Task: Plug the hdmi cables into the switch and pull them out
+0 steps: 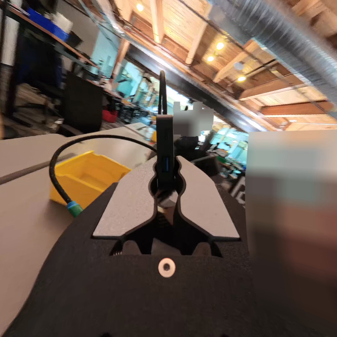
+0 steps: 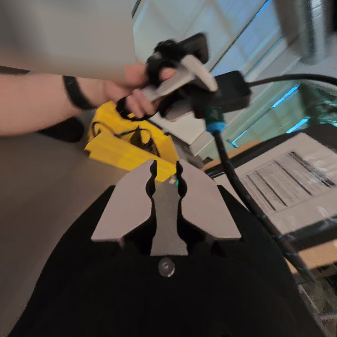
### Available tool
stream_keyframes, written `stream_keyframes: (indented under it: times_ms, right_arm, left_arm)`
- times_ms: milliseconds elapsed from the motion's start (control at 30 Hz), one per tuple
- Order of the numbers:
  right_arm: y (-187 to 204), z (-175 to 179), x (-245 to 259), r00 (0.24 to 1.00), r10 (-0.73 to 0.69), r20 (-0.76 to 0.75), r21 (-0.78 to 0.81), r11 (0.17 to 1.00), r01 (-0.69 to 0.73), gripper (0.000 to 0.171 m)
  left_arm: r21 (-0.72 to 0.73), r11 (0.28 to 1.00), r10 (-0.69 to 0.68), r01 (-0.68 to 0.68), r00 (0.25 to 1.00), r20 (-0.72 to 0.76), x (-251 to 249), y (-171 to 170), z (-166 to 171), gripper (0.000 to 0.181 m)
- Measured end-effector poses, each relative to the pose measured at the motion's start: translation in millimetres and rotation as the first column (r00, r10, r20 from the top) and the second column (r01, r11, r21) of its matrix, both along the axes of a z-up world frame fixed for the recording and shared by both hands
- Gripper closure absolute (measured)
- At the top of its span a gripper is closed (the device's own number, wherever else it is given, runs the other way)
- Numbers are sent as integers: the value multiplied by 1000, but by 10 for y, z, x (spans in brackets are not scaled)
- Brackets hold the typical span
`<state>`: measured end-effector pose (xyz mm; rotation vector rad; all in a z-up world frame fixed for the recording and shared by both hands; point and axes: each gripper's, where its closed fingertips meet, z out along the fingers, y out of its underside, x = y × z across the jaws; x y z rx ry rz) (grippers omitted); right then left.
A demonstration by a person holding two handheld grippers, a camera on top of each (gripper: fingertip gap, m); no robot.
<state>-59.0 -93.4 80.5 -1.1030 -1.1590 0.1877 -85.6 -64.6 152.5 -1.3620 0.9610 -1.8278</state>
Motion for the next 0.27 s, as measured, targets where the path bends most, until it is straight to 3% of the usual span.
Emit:
stream_keyframes:
  times_ms: [33, 100, 167, 267]
  right_arm:
    - [-72, -96, -112, 997, 48, 60, -18, 999, -47, 151]
    - [-292, -162, -323, 980, 146, 133, -36, 989, -142, 151]
    - [-435, 5, -379, 980, 133, 145, 48, 989, -142, 151]
    - [-496, 268, -187, 987, 28, 156, 207, 977, -60, 151]
  left_arm:
    - [24, 998, 61, -60, 997, -43, -66, 100, -50, 167]
    - [78, 984, 172, -162, 976, -136, -152, 275, -179, 167]
    - [124, 974, 211, -187, 954, -214, -168, 334, -300, 167]
    - [93, 993, 91, -69, 961, -261, -99, 189, -393, 167]
